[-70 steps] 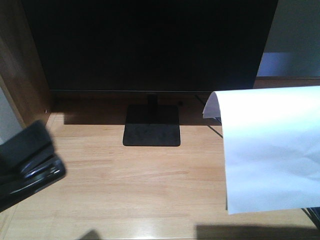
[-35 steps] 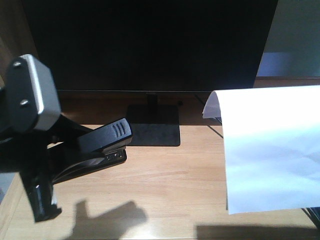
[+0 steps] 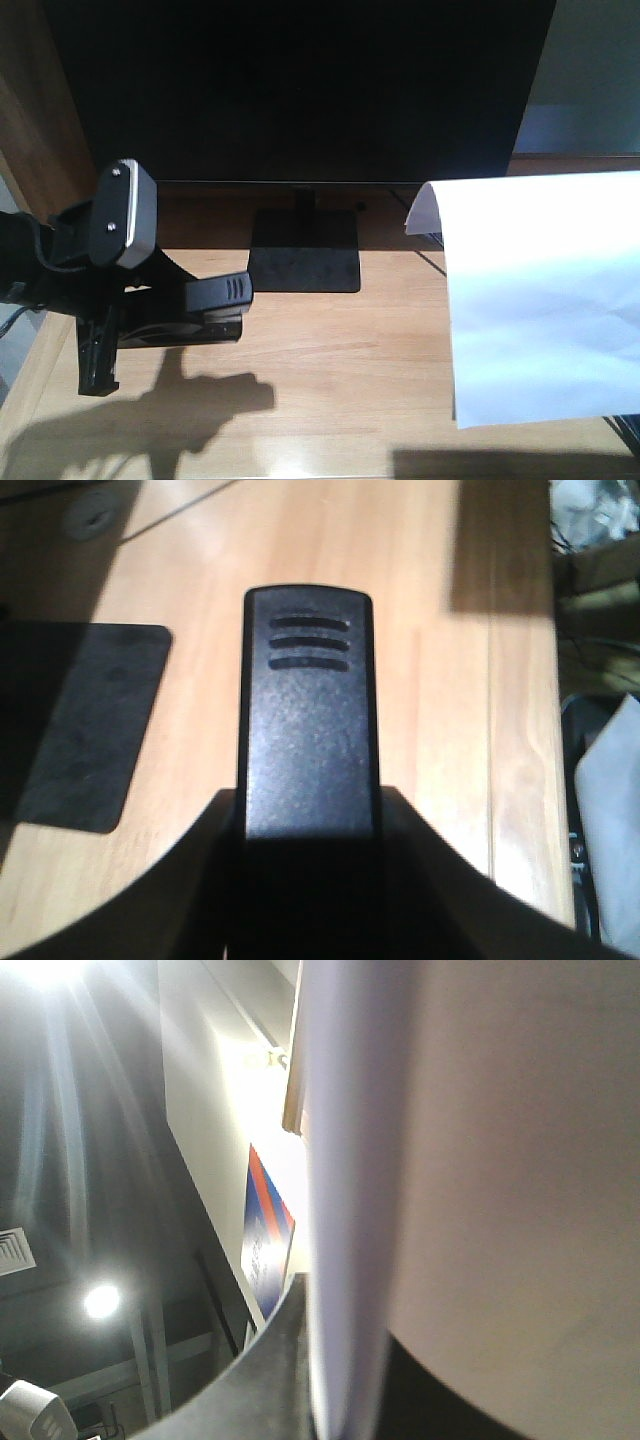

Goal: Grab stapler and paper to desk for stapling
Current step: 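Set the black stapler down on the desk with the left gripper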

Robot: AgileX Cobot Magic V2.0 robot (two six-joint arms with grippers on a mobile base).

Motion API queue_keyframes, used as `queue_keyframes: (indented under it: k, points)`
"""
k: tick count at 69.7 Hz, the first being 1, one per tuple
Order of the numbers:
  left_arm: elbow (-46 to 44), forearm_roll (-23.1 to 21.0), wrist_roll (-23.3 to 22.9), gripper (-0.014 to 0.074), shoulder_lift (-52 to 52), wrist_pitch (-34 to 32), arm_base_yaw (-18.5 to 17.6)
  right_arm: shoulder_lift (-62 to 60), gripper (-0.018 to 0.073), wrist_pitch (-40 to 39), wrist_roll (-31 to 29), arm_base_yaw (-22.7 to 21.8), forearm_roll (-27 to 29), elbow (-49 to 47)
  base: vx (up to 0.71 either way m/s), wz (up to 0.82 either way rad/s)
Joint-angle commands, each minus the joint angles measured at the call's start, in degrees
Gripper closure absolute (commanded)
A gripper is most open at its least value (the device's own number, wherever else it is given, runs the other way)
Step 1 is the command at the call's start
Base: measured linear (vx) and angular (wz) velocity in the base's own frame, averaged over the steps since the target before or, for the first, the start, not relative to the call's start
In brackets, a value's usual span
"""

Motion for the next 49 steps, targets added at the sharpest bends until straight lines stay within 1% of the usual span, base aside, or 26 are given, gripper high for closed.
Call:
queue_keyframes:
  k: [1, 3, 7, 17, 25, 30, 49]
  points:
    - [-1.7, -7.8, 9.0, 0.0603, 1.9, 2.2, 0.9, 0.5, 0.0565, -2.2, -0.1, -0.4, 0.5, -1.4, 0.00, 0.00]
    - [-1.7, -8.4, 10.8, 0.0603, 3.1, 2.1, 0.9, 0.5, 0.0565, -2.2, -0.1, -0.4, 0.5, -1.4, 0.00, 0.00]
    - [-1.7, -9.8, 12.8, 0.0603, 5.1, 2.1, 0.9, 0.5, 0.0565, -2.2, -0.1, -0.4, 0.5, -1.4, 0.00, 0.00]
    - [-1.7, -14.7, 16.3, 0.0603, 10.9, 2.1, 0.9, 0.5, 0.0565, -2.2, -0.1, -0.4, 0.5, -1.4, 0.00, 0.00]
    - [-1.8, -18.2, 20.8, 0.0603, 15.3, 2.0, 0.9, 0.5, 0.0565, -2.2, -0.1, -0.4, 0.5, -1.4, 0.00, 0.00]
    - [-2.2, -19.7, 20.8, 0.0603, 17.7, 0.9, 0.8, 0.5, 0.0565, -2.2, -0.1, -0.4, 0.5, -1.4, 0.00, 0.00]
    - [-6.1, -19.6, 20.8, 0.0603, 26.1, 1.7, 0.8, 0.5, 0.0565, -2.2, -0.1, -0.4, 0.5, -1.4, 0.00, 0.00]
